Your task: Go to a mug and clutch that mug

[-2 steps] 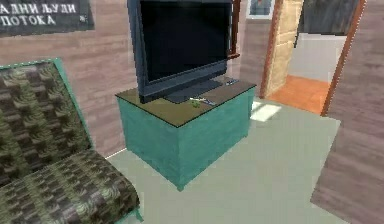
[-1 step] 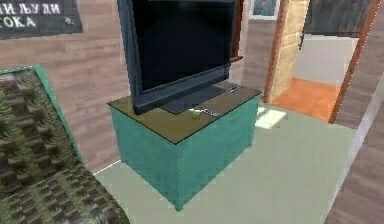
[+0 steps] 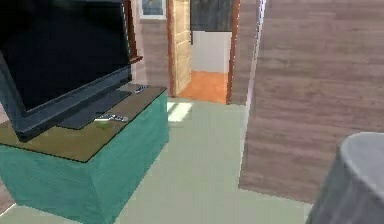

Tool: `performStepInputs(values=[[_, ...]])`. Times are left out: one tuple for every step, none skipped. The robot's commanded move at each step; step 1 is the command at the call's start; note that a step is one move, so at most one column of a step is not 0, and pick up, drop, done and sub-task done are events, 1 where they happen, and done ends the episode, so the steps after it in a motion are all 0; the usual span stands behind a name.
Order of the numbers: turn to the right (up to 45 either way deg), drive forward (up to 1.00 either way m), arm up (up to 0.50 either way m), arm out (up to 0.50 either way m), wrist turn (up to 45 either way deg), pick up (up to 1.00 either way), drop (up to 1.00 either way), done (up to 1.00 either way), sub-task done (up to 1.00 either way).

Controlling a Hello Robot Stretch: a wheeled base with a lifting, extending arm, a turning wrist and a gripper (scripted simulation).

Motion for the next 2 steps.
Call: performStepInputs(values=[[0.0,1.0,0.0,0.0,0.0,0.0,0.0,0.0,0.0],[0.0,0.3,0.0,0.0,0.0,0.0,0.0,0.0,0.0]])
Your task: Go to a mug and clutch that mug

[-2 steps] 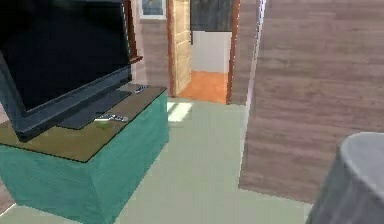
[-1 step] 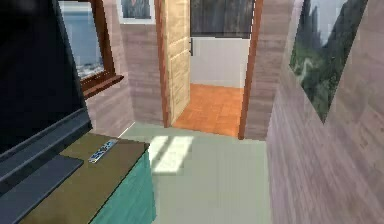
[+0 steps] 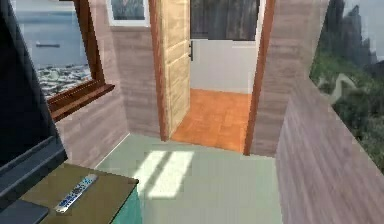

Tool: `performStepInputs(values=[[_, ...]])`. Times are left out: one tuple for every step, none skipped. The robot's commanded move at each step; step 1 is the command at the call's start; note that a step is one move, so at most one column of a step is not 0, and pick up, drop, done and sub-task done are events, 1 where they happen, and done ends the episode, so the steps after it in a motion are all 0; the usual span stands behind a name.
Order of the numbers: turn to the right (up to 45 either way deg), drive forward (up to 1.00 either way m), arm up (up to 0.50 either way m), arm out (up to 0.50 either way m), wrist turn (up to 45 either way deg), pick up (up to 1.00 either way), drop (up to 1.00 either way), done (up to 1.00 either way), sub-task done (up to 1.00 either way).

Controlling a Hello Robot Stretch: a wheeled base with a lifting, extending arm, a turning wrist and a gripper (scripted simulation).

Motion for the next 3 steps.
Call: performStepInputs(values=[[0.0,0.85,0.0,0.0,0.0,0.0,0.0,0.0,0.0],[3.0,0.0,0.0,0.0,0.0,0.0,0.0,0.0,0.0],[0.0,0.75,0.0,0.0,0.0,0.0,0.0,0.0,0.0]])
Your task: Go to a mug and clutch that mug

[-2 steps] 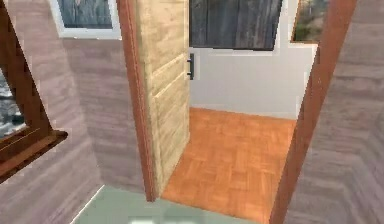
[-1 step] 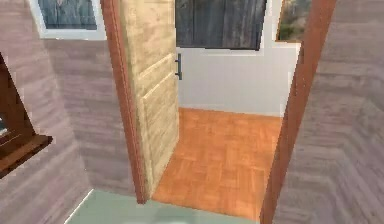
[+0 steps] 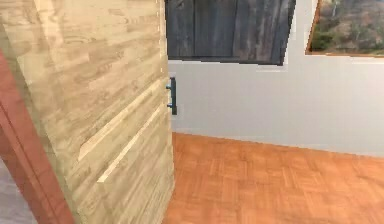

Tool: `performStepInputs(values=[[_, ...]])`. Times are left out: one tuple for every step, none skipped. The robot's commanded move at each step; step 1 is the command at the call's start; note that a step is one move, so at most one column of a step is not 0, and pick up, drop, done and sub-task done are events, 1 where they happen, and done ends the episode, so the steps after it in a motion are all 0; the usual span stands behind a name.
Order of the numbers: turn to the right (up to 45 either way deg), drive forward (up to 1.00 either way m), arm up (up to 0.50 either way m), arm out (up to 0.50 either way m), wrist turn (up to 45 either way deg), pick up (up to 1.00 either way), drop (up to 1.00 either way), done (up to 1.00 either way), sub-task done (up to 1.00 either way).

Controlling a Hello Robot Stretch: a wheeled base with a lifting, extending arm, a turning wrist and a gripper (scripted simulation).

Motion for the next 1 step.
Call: performStepInputs(values=[[9.0,0.0,0.0,0.0,0.0,0.0,0.0,0.0,0.0]])
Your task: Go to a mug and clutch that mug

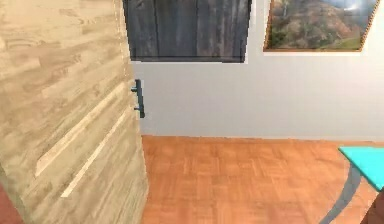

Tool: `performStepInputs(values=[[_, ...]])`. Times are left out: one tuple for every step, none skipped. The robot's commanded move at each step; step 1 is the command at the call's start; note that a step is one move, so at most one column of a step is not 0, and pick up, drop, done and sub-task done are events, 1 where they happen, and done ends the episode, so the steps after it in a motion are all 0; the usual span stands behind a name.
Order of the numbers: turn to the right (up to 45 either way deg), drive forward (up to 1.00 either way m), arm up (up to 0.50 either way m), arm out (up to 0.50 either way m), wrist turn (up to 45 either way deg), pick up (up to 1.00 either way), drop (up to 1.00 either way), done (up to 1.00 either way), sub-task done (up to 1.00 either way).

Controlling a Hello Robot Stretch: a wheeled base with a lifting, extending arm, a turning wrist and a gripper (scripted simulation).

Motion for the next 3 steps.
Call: performStepInputs(values=[[0.0,0.6,0.0,0.0,0.0,0.0,0.0,0.0,0.0],[45.0,0.0,0.0,0.0,0.0,0.0,0.0,0.0,0.0],[24.0,0.0,0.0,0.0,0.0,0.0,0.0,0.0,0.0]])
